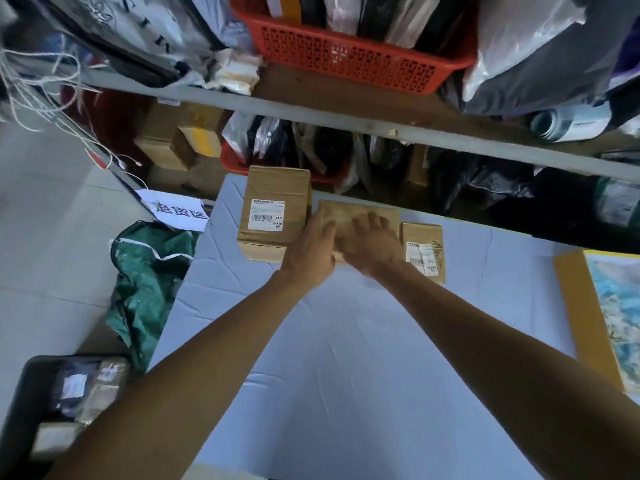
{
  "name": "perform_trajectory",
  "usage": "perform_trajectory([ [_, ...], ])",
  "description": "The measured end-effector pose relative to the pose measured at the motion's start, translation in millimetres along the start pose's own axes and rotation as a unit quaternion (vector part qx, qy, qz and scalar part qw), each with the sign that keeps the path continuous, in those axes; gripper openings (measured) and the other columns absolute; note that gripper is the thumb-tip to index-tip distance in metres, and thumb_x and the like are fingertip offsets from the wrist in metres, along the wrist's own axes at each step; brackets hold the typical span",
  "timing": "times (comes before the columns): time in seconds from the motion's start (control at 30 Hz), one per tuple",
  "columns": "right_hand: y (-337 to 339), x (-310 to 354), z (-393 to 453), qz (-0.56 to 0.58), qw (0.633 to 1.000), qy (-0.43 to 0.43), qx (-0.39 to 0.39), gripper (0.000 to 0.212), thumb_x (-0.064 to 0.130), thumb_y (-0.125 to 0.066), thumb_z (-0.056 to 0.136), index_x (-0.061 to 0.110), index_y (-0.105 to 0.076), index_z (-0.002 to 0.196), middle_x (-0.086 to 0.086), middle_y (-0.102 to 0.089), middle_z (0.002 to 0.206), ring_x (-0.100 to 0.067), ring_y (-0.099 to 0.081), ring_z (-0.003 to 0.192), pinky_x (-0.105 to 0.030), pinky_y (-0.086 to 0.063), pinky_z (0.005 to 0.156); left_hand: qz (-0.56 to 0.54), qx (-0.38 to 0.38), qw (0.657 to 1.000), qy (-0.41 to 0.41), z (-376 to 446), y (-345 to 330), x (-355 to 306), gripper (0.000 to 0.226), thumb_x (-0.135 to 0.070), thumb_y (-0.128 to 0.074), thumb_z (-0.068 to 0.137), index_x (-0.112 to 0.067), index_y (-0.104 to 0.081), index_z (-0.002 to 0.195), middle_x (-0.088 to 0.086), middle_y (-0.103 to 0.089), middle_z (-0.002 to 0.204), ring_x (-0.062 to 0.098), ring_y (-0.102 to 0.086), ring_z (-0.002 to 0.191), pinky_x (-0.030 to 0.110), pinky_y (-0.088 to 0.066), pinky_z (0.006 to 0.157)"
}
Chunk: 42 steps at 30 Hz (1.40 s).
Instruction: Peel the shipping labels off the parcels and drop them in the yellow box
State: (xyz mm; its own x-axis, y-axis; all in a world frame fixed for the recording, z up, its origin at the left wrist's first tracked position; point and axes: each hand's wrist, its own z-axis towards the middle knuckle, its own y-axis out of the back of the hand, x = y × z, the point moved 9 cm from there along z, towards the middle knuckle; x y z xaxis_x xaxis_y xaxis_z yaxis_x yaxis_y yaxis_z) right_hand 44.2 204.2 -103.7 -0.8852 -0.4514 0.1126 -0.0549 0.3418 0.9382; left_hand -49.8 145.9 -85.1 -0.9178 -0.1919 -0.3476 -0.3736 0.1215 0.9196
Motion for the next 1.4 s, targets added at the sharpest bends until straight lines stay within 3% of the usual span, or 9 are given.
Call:
perform_trajectory([
  [0.1,-7,39,5,0.017,0.998,0.054,-0.007,0.068,0.050,-0.064,0.074,0.023,-0.043,0.133,-0.007,-0.048,0.136,-0.032,-0.039,0.129,-0.043,-0.040,0.105,0.018,-0.076,0.997,-0.026,-13,22,28,0.070,-0.022,-0.072,0.079,-0.016,-0.041,0.142,0.017,-0.034,0.147,0.040,-0.031,0.134,0.052,-0.048,0.096],
  [0.2,-4,76,6,0.039,0.995,0.082,-0.029,0.076,0.044,-0.070,0.074,0.021,-0.037,0.138,-0.011,-0.046,0.134,-0.034,-0.038,0.130,-0.043,-0.037,0.108,0.057,-0.048,0.997,0.026,-18,25,91,0.094,-0.038,-0.079,0.072,-0.026,-0.030,0.151,0.024,-0.011,0.158,0.049,-0.011,0.143,0.056,-0.029,0.112],
  [0.3,-14,97,17,0.043,0.997,0.069,-0.014,0.085,0.046,-0.068,0.077,0.029,-0.023,0.147,-0.014,-0.029,0.151,-0.039,-0.011,0.145,-0.049,-0.022,0.117,0.025,0.025,0.995,0.089,-14,21,148,0.102,-0.039,-0.080,0.075,-0.043,-0.014,0.153,0.023,0.008,0.160,0.050,-0.004,0.144,0.057,-0.026,0.112],
  [0.47,-20,115,22,0.083,0.995,0.051,-0.025,0.082,0.034,-0.067,0.082,0.032,-0.020,0.149,-0.013,-0.053,0.136,-0.038,0.004,0.147,-0.050,-0.010,0.120,-0.176,0.011,0.981,0.079,-12,10,171,0.086,-0.012,-0.074,0.079,-0.036,-0.031,0.150,0.011,-0.032,0.151,0.028,-0.041,0.135,0.034,-0.039,0.106],
  [0.63,-24,125,-14,0.091,0.992,0.079,-0.045,0.081,0.026,-0.065,0.082,0.033,-0.022,0.150,-0.007,-0.057,0.134,-0.034,-0.014,0.145,-0.048,-0.012,0.119,-0.226,-0.091,0.967,0.075,-66,14,166,0.079,-0.004,-0.076,0.076,-0.025,-0.043,0.145,0.008,-0.045,0.142,0.024,-0.048,0.127,0.042,-0.047,0.101],
  [0.87,-47,137,-108,0.131,0.979,0.134,-0.083,0.083,0.015,-0.064,0.079,0.027,-0.027,0.152,-0.006,-0.048,0.143,-0.036,-0.033,0.137,-0.045,-0.028,0.114,-0.239,-0.139,0.952,0.132,-174,-1,137,0.079,-0.003,-0.076,0.076,-0.027,-0.044,0.144,0.005,-0.040,0.147,0.021,-0.048,0.129,0.028,-0.043,0.099],
  [1.13,-79,61,-252,0.241,0.962,0.108,-0.066,0.082,0.005,-0.055,0.075,0.034,-0.028,0.148,-0.003,-0.052,0.131,-0.029,-0.055,0.105,-0.034,-0.049,0.070,-0.237,-0.118,0.956,0.123,-281,-53,28,0.076,-0.008,-0.076,0.079,-0.030,-0.044,0.145,-0.001,-0.038,0.149,0.014,-0.050,0.125,0.013,-0.037,0.092],
  [1.33,-97,-28,-368,0.251,0.964,0.023,-0.084,0.079,0.007,-0.059,0.077,0.030,-0.033,0.147,-0.004,-0.052,0.133,-0.031,-0.059,0.100,-0.035,-0.050,0.072,-0.288,-0.067,0.952,0.074,-341,-100,-79,0.075,-0.001,-0.072,0.080,-0.031,-0.045,0.144,-0.009,-0.040,0.144,0.001,-0.048,0.117,-0.003,-0.030,0.085],
  [1.4,-106,-48,-400,0.261,0.962,-0.007,-0.077,0.079,0.006,-0.059,0.077,0.029,-0.033,0.147,-0.004,-0.051,0.136,-0.030,-0.060,0.102,-0.035,-0.050,0.075,-0.272,-0.047,0.959,0.059,-358,-115,-107,0.081,0.001,-0.073,0.077,-0.032,-0.044,0.145,-0.007,-0.039,0.147,0.008,-0.049,0.124,0.004,-0.032,0.093],
])
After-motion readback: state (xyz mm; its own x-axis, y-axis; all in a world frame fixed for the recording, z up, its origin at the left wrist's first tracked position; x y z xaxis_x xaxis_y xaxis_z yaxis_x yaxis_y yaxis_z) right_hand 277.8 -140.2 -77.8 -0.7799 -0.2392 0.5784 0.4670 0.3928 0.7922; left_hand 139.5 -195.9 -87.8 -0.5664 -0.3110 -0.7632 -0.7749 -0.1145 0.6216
